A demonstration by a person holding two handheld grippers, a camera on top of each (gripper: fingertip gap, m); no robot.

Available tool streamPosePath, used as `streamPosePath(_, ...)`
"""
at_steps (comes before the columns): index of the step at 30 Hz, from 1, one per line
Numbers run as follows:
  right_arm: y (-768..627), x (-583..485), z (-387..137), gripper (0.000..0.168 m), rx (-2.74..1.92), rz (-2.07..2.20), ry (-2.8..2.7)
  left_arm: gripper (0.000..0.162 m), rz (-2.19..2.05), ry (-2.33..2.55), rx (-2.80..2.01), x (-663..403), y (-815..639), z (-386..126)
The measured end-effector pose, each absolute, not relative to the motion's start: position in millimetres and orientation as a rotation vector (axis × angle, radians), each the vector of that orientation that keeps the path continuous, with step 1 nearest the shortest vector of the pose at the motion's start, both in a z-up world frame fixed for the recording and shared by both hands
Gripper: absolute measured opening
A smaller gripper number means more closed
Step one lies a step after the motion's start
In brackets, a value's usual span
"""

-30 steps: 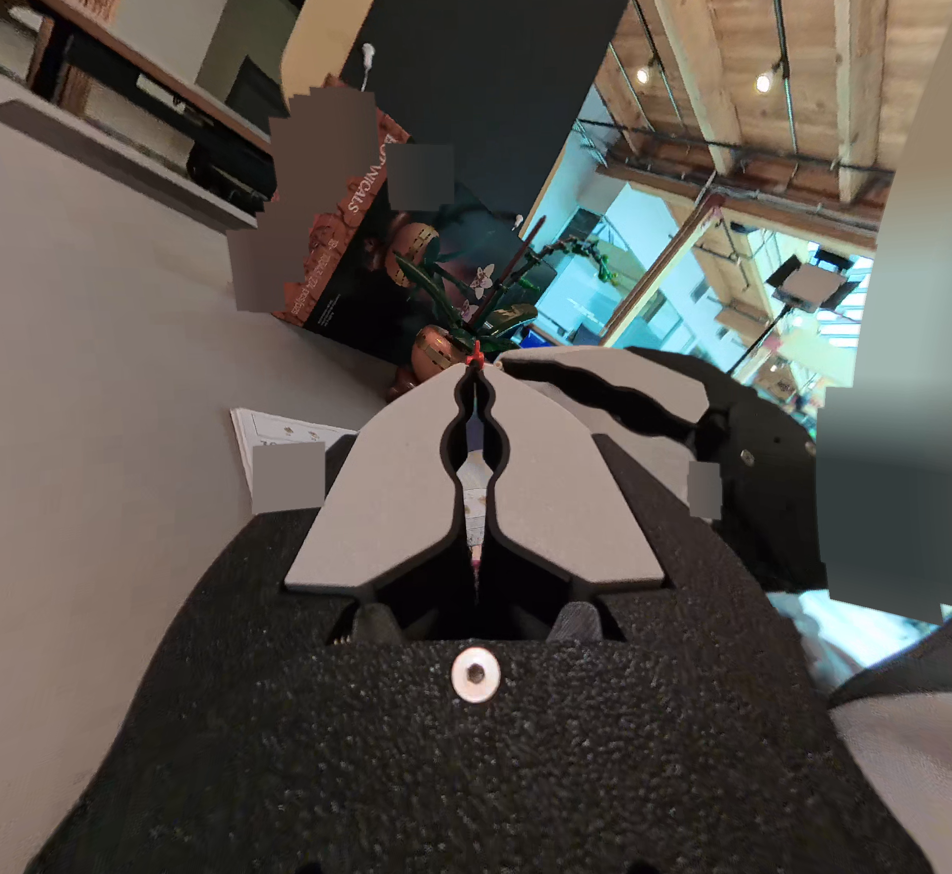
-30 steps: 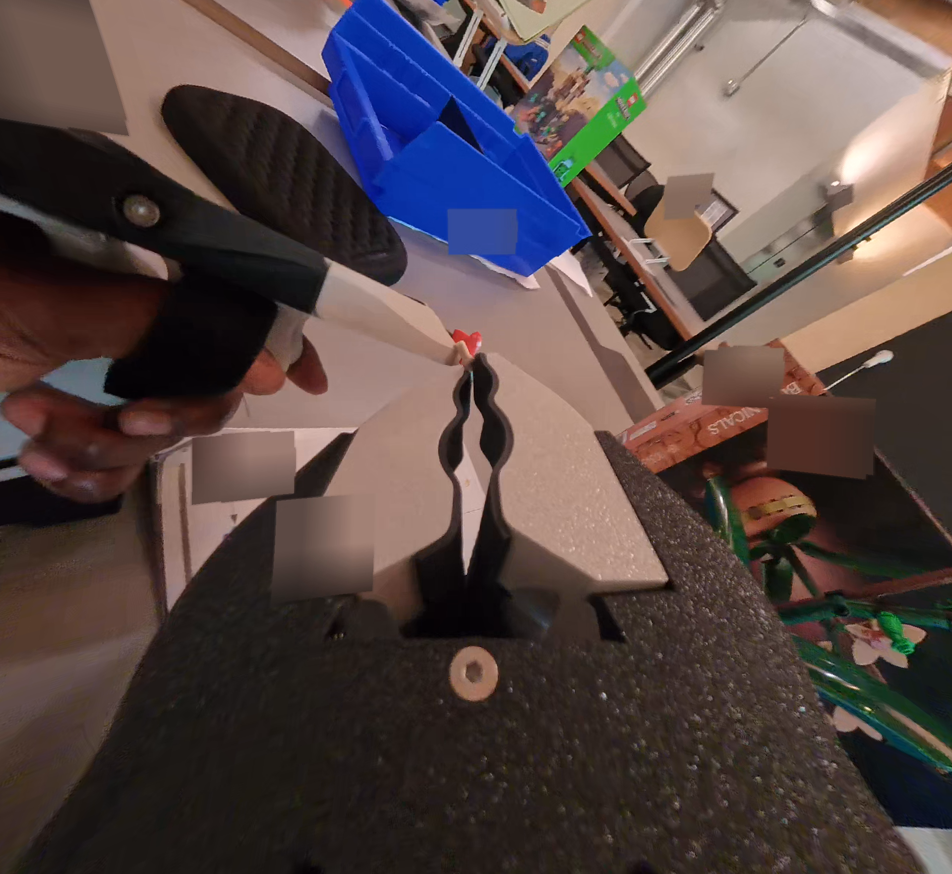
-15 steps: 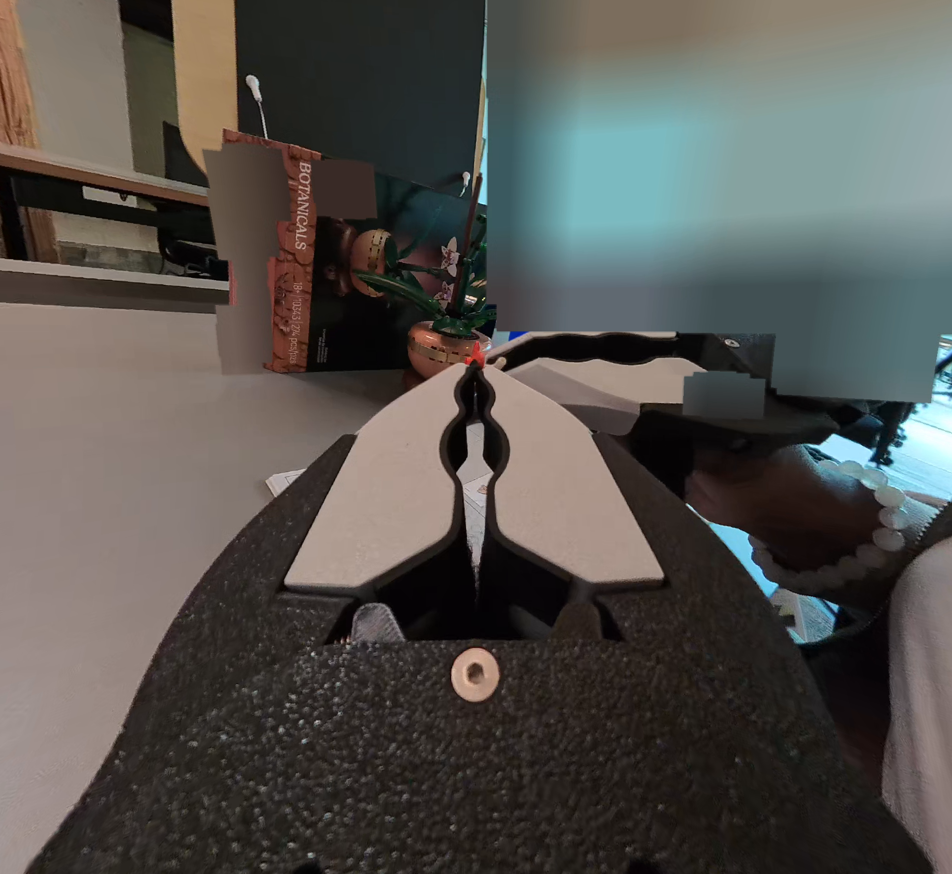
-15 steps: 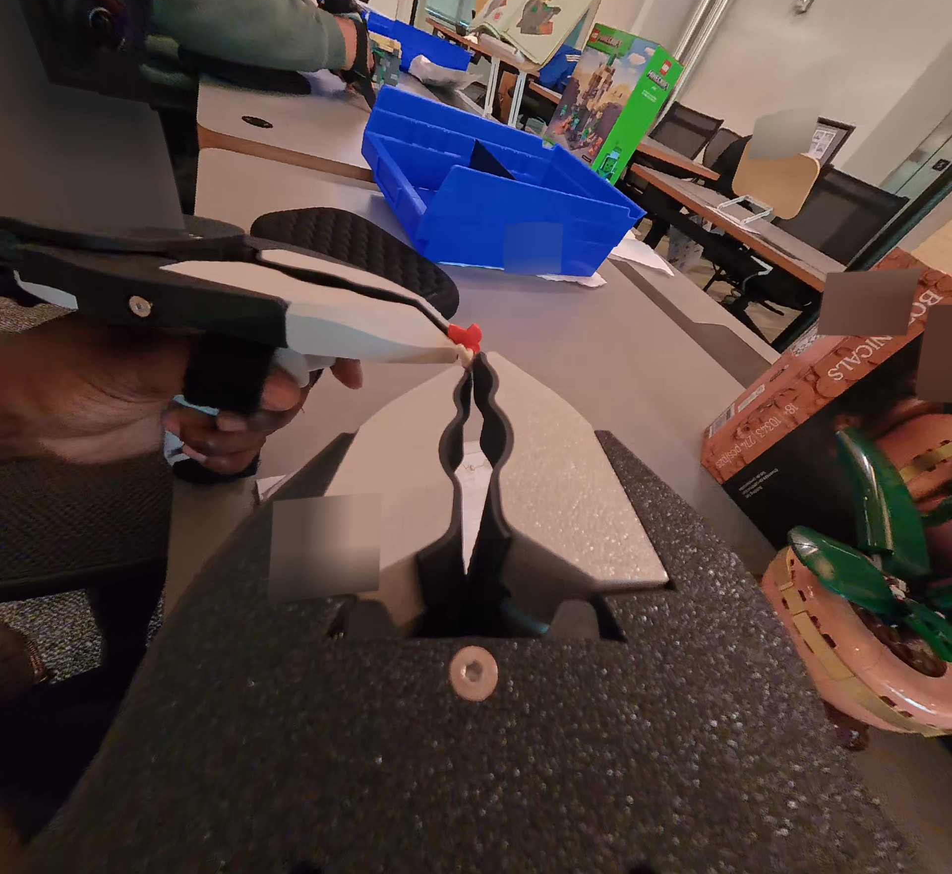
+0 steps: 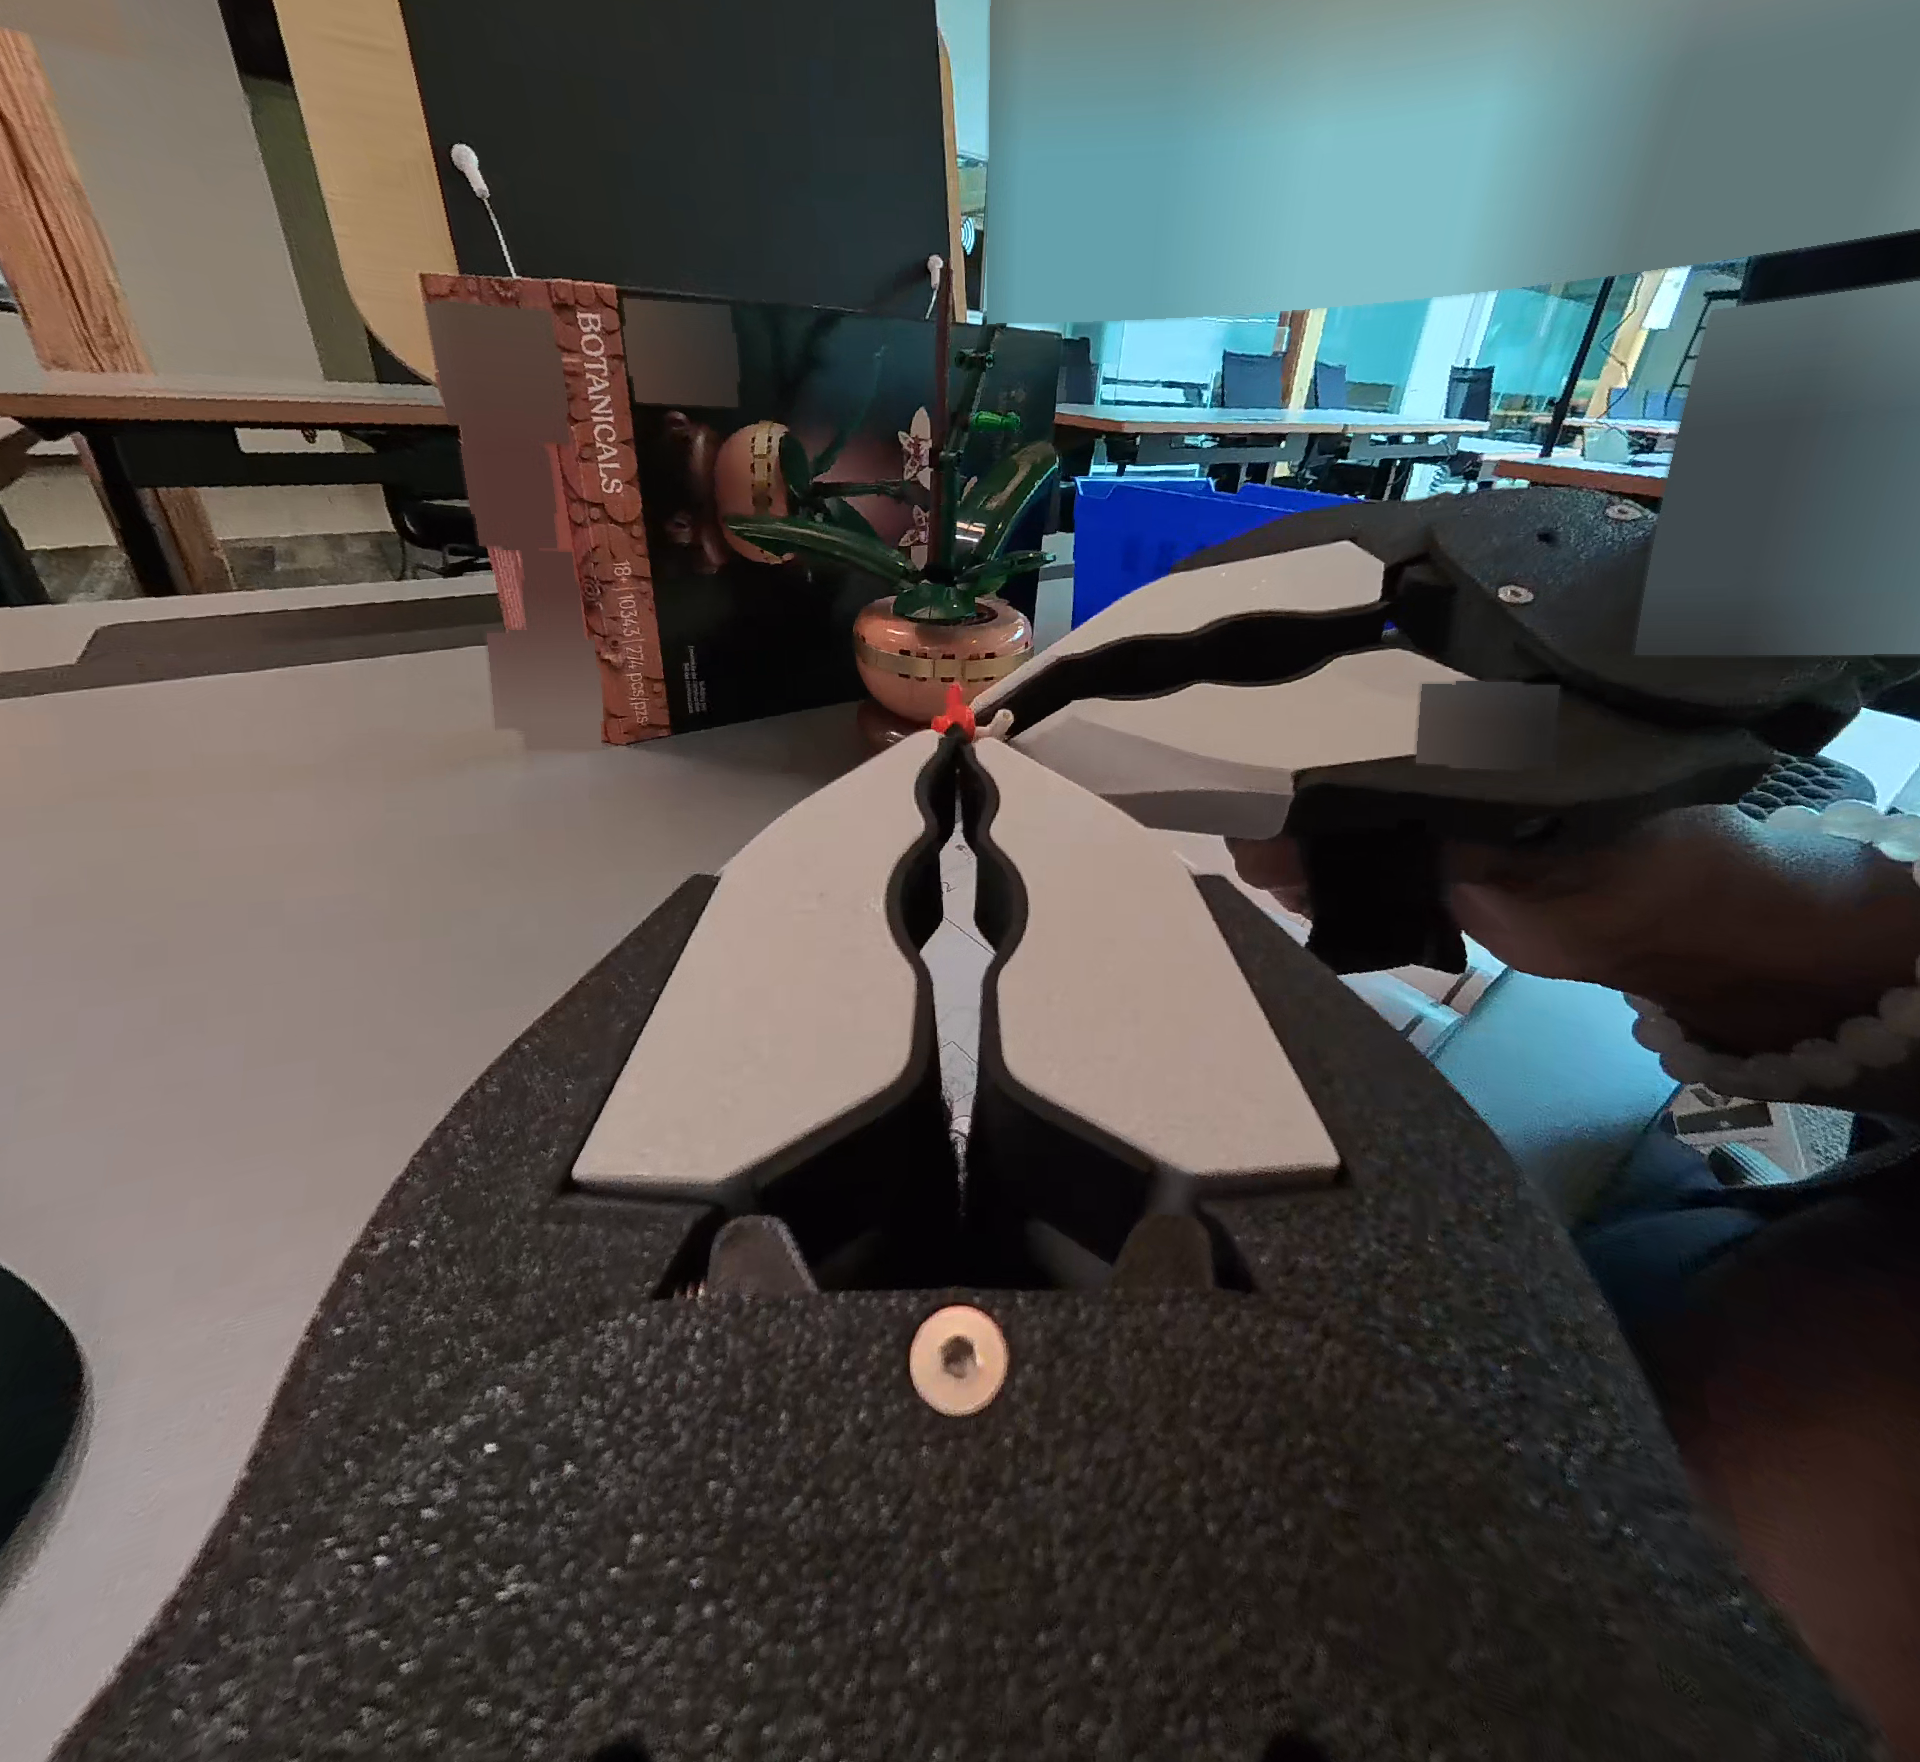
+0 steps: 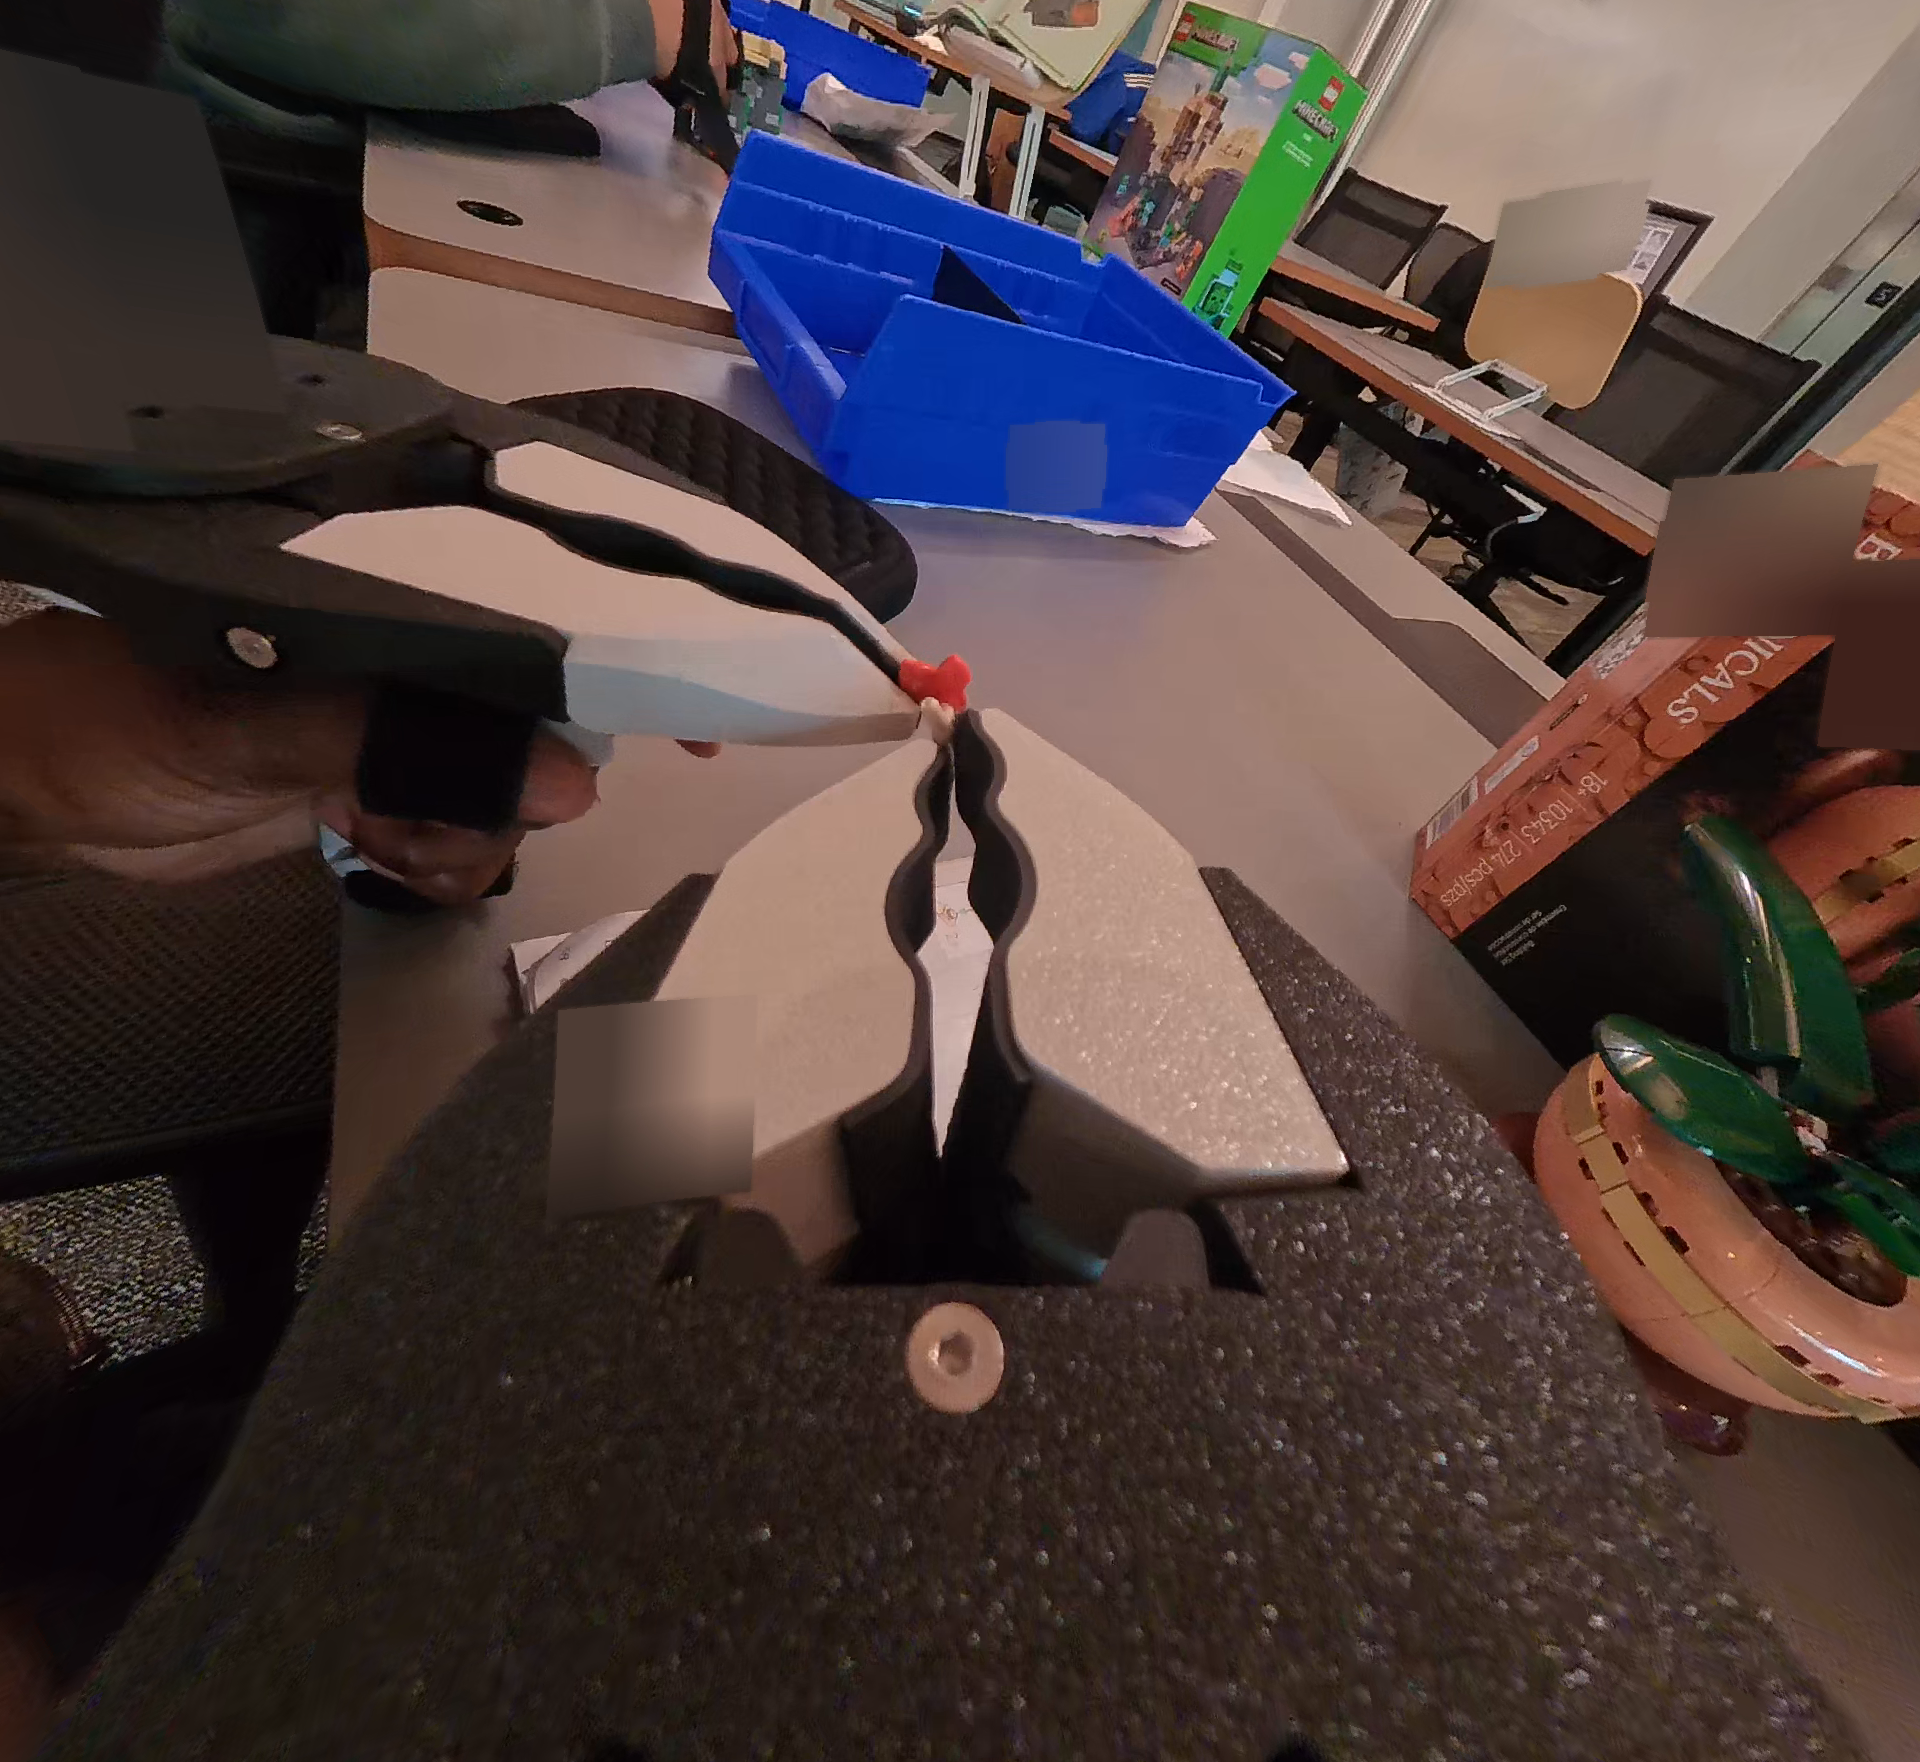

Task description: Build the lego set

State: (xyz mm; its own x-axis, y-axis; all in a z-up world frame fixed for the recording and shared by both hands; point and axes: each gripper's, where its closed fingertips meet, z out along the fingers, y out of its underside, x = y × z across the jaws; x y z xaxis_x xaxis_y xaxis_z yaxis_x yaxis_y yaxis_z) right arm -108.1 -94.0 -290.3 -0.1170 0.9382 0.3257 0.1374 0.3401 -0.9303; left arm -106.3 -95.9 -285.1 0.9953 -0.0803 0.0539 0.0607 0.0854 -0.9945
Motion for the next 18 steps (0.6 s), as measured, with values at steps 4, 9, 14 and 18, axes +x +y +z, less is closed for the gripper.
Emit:
streamPosePath(4,-93,-108,-292,0.001,-1.021,0.932,-1.532,0.000,-0.110,0.026,-1.496,-106,-95,-287)
streamPosePath(9,-93,-108,-292,0.001,-1.013,0.917,-1.536,0.000,-0.110,0.027,-1.500,-105,-95,-287)
streamPosePath(14,-93,-111,-291,0.002,-1.011,0.928,-1.555,0.000,-0.128,-0.033,-1.470,-109,-95,-284)
streamPosePath(18,-94,-112,-282,0.024,-1.042,1.081,-1.566,0.000,-0.285,-0.178,-1.372,-119,-96,-275)
